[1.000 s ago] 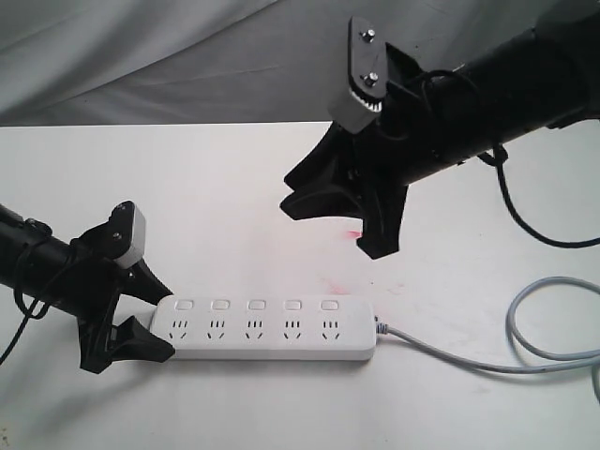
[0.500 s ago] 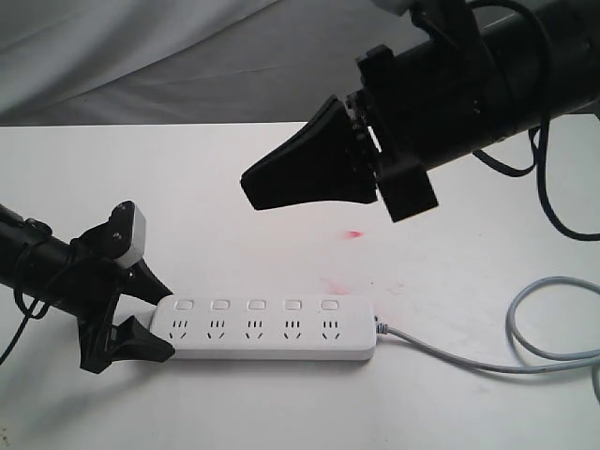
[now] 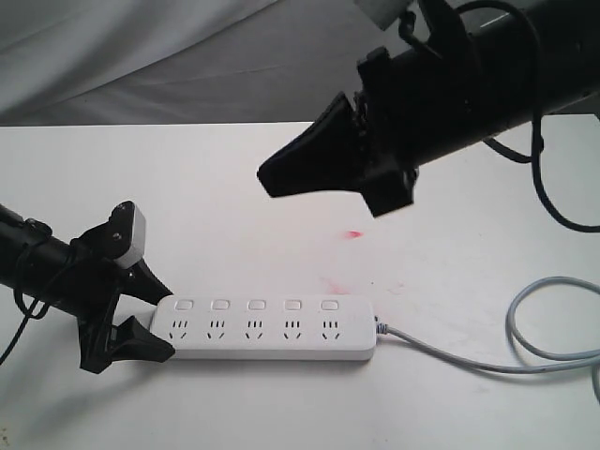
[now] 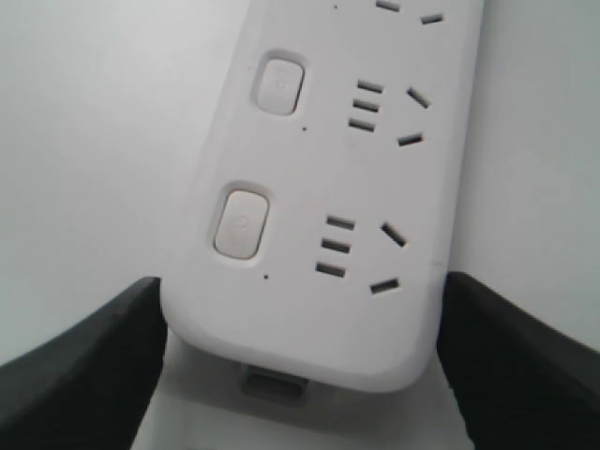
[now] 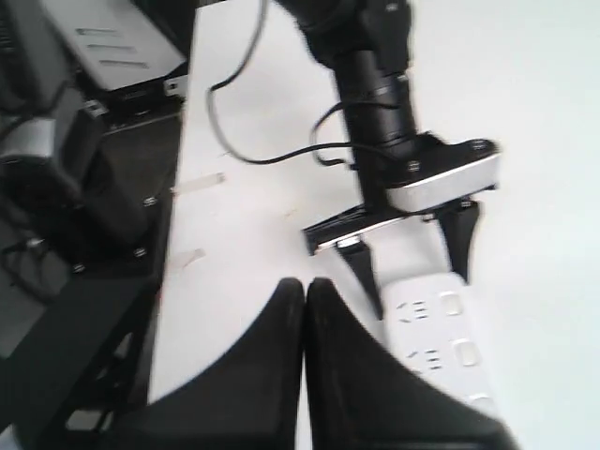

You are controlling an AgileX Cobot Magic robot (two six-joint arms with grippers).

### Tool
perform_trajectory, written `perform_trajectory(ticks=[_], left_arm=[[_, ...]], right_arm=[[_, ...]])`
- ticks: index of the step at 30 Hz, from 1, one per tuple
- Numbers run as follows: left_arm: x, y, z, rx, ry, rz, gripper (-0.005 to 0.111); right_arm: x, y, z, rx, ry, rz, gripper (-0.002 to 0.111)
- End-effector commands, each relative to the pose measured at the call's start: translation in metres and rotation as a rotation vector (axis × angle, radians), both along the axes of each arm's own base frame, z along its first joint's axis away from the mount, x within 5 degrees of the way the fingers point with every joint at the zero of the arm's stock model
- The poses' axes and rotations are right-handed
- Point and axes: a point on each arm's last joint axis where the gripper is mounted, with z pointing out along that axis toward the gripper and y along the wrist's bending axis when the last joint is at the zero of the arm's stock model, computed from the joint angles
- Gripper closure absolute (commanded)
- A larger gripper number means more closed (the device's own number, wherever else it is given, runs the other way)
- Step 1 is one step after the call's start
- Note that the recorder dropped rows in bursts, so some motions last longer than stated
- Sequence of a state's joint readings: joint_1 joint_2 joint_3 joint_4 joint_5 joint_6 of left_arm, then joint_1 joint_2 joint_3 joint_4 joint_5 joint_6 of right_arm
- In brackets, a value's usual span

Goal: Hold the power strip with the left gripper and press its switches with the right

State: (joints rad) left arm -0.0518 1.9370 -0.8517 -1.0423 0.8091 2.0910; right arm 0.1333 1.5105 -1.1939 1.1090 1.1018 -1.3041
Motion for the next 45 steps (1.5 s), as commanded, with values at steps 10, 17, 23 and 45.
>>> perform_trajectory(ticks=[10,17,23,45], left_arm=[[-0.001,-0.002,-0.001,0.003,0.0,-0.01,0.078],[-0.001,-0.002,-0.001,0.003,0.0,-0.01,0.078],[-0.001,-0.002,-0.001,0.003,0.0,-0.01,0.078],[-0.001,-0.002,-0.001,0.003,0.0,-0.01,0.078]], right_arm=[[-0.002,-0.018,0.028,-0.067,-0.175,-0.289,0.108],[-0.082,-0.04,0.067,-0.144,-0.462,-0.373,0.108],[-0.138,-0.068,0.058,-0.145,-0.597,-0.633,0.108],[-0.277,-0.104,0.011,0.051,-0.743,-1.176,0.108]])
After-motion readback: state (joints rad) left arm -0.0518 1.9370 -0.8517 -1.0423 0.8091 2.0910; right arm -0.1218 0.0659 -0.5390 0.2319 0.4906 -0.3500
